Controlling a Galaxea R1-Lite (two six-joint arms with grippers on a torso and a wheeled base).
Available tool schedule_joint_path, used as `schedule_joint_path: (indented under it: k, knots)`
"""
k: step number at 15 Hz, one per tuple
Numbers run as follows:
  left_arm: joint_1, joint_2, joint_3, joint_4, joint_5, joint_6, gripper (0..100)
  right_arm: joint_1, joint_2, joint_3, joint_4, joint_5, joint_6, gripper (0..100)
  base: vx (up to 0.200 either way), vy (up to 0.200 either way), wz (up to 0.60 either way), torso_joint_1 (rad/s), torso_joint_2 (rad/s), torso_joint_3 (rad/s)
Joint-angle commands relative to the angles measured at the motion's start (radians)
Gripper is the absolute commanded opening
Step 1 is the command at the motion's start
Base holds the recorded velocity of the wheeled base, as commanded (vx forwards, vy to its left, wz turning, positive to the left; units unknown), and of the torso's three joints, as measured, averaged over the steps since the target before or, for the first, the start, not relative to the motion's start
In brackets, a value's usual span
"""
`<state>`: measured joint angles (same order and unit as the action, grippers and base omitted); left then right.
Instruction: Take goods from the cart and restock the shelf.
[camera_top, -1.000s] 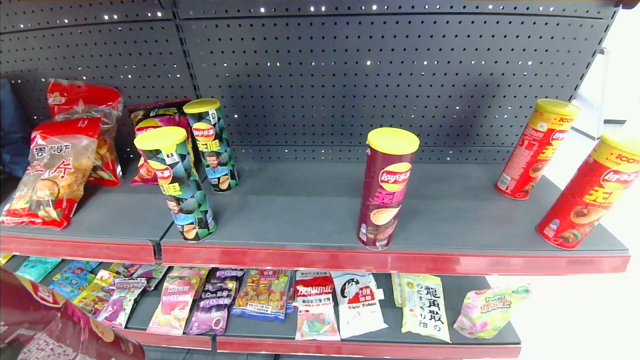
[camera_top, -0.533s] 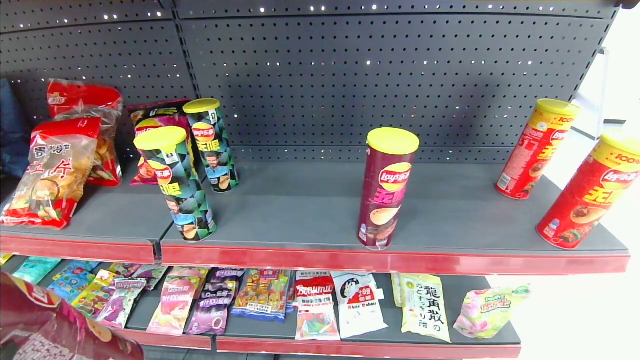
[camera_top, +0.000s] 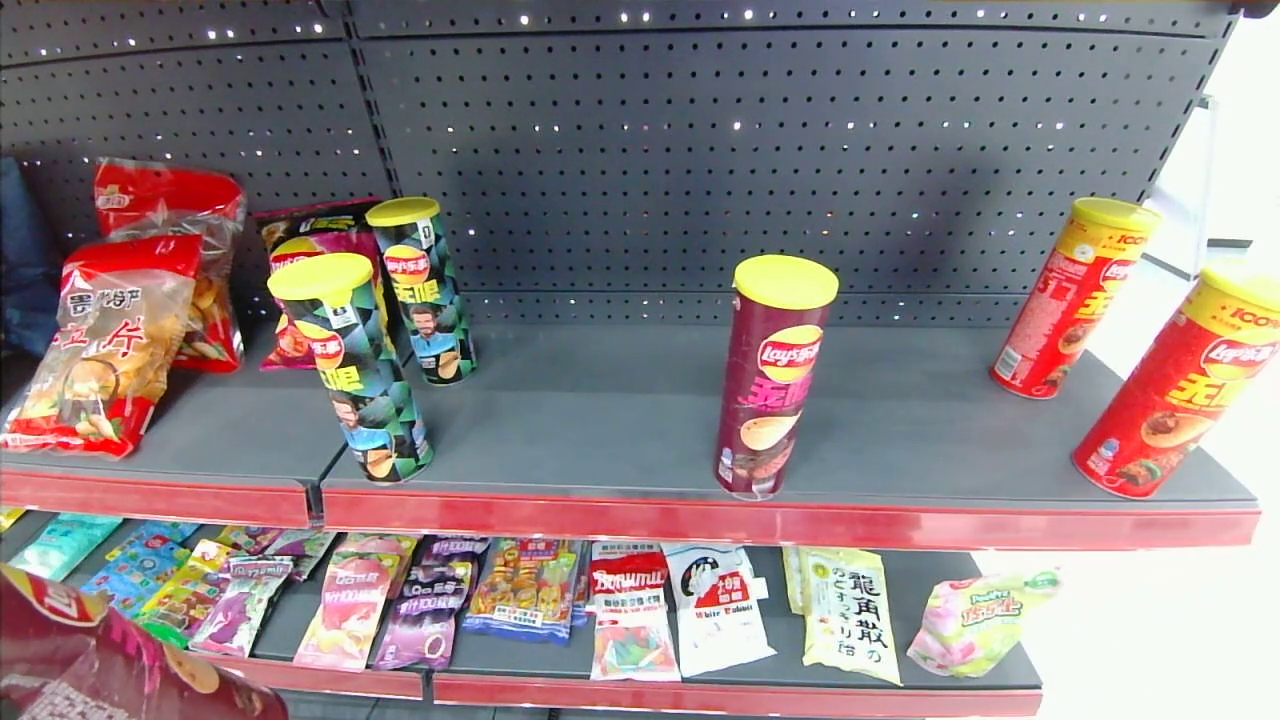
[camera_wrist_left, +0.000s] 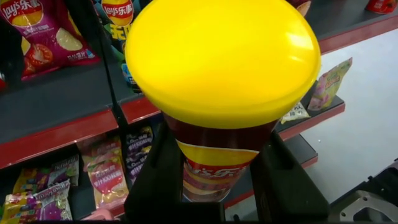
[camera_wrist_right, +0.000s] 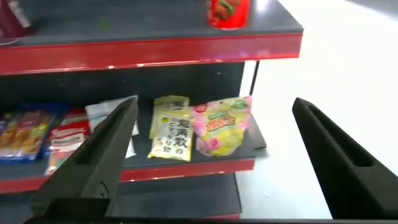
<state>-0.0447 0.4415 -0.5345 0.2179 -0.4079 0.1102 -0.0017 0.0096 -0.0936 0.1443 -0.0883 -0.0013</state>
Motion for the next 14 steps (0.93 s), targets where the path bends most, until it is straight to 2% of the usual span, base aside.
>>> schedule_joint_path:
  k: [1,2,3,4,5,6,8,14]
  knots:
    - [0.0,-0.02,0.004,0.0,0.0,-0.001,0,0.002,-0.01,0.032,-0.055,0.226,-0.04,100,0.0,0.0,0.0,0.0,0.0,0.0]
    - [0.0,-0.02,0.004,0.0,0.0,-0.001,0,0.002,-0.01,0.048,-0.091,0.251,-0.066,100,0.0,0.0,0.0,0.0,0.0,0.0]
    - [0.0,-0.021,0.004,0.0,0.0,-0.003,0,0.002,-0.01,0.083,-0.172,0.248,-0.095,100,0.0,0.0,0.0,0.0,0.0,0.0]
    - [0.0,-0.023,0.002,0.0,0.0,-0.003,0,0.002,-0.01,0.094,-0.198,0.236,-0.091,100,0.0,0.0,0.0,0.0,0.0,0.0]
    - [0.0,-0.026,0.002,0.0,0.0,-0.003,0,0.002,-0.01,0.094,-0.196,0.225,-0.091,100,0.0,0.0,0.0,0.0,0.0,0.0]
    - [0.0,-0.043,0.01,0.001,0.0,-0.006,0,0.0,-0.01,0.092,-0.144,0.162,-0.057,100,0.0,0.0,0.0,0.0,0.0,0.0]
    - [0.0,-0.053,0.034,0.001,0.0,-0.004,0,0.0,-0.01,0.092,-0.14,0.107,-0.005,100,0.0,0.0,0.0,0.0,0.0,0.0]
    - [0.0,-0.05,0.03,0.0,0.003,-0.004,0,0.0,-0.01,0.092,-0.14,0.11,-0.002,100,0.0,0.0,0.0,0.0,0.0,0.0]
